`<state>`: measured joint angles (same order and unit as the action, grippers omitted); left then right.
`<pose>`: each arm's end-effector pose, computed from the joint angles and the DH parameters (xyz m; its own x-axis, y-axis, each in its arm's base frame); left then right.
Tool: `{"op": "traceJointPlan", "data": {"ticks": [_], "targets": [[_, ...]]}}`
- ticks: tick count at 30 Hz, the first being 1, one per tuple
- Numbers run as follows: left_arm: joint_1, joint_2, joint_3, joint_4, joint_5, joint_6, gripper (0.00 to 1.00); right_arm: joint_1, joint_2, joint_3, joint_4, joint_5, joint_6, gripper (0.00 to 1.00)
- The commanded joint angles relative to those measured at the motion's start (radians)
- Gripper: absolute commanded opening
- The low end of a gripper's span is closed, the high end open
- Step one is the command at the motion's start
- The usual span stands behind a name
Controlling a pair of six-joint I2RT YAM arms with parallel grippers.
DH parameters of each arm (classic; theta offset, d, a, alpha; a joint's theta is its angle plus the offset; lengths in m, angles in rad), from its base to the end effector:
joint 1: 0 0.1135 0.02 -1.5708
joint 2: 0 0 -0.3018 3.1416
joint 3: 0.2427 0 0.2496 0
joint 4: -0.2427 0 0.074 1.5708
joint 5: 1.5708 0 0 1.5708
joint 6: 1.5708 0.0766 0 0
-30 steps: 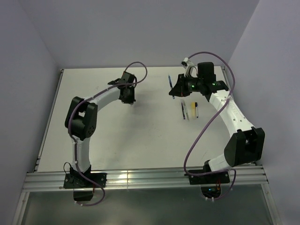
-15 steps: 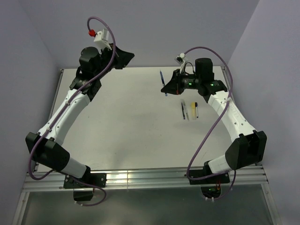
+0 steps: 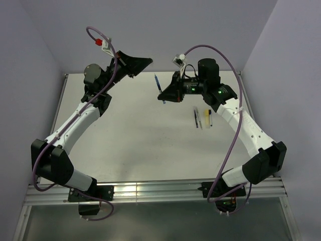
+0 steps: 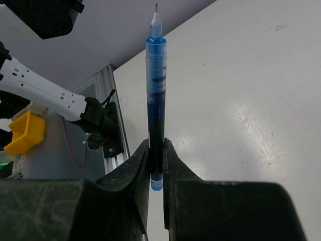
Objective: Insert the pens into the pen caps
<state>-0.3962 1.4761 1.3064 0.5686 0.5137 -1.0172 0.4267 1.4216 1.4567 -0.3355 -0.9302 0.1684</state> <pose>0.3269 -0.1775 0.4868 -0.4529 -0.6136 -0.6468 0.7011 0.2030 -0.6835 0.2746 0.1923 0.4450 -0.4239 -0.0827 -0.9019 -0.8860 0.2445 0.3940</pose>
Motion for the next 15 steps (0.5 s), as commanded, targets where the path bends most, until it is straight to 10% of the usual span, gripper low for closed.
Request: {"op": "traceJointPlan", "data": {"ticks": [1, 15], "targets": [[-0.016, -0.028, 0.005, 0.151, 0.039, -0.057, 0.00, 0.001, -0.007, 0.056, 0.047, -0.015, 0.022, 0.00], [-0.030, -0.036, -0.022, 0.155, 0.052, -0.072, 0.00, 0.006, -0.019, 0.057, 0.047, 0.028, 0.017, 0.00]]}}
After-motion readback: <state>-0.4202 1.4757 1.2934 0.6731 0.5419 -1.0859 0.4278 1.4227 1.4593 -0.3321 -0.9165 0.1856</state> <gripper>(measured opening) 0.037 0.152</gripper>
